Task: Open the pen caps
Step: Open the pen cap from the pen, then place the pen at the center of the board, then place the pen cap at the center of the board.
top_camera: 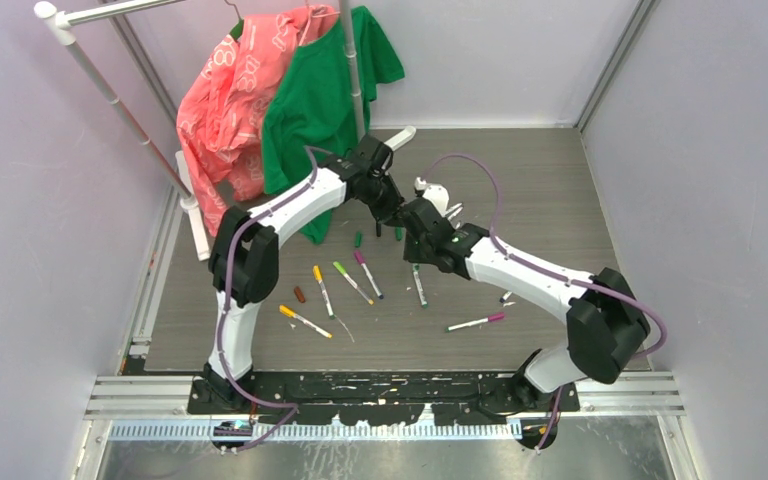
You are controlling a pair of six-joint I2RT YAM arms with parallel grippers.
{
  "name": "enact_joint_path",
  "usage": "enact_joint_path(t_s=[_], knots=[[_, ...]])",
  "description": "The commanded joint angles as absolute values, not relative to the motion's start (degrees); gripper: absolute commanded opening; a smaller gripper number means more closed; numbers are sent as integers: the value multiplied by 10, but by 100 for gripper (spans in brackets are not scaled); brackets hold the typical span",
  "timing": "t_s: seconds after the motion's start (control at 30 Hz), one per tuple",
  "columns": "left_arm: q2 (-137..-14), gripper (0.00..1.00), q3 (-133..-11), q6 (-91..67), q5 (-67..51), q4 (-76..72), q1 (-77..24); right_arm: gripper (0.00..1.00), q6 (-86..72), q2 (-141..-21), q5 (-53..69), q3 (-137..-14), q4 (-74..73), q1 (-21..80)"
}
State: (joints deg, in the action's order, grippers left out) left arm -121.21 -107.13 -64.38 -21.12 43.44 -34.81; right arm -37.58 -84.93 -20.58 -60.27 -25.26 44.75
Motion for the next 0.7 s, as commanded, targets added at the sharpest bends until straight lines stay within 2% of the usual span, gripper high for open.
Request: enact_joint_path(t_s=[0.0,0.17,0.27,0.43,0.53,0.67], knots=[[-1146,0,-978,-721,-127,185,-284,1,-419,-787,-121,-544,-340,423],[-1106,0,-849,-702,-194,-12,-242,1,-479,-723,107,-459,-204,324],[-1108,0,-840,-678,-233,-22,-227,1,-487,-714,141,-449,-188,294],[-1112,0,-888,-578,-204,160,-226,1,-467,-727,68,-502,-240,280],[-1137,0,-950,-516,-171,288,-230,1,-453,-744,-24,-535,-283,264],[-1175,2,-1024,-442,-109,423,-255,1,-438,-797,-78,-575,-317,237]])
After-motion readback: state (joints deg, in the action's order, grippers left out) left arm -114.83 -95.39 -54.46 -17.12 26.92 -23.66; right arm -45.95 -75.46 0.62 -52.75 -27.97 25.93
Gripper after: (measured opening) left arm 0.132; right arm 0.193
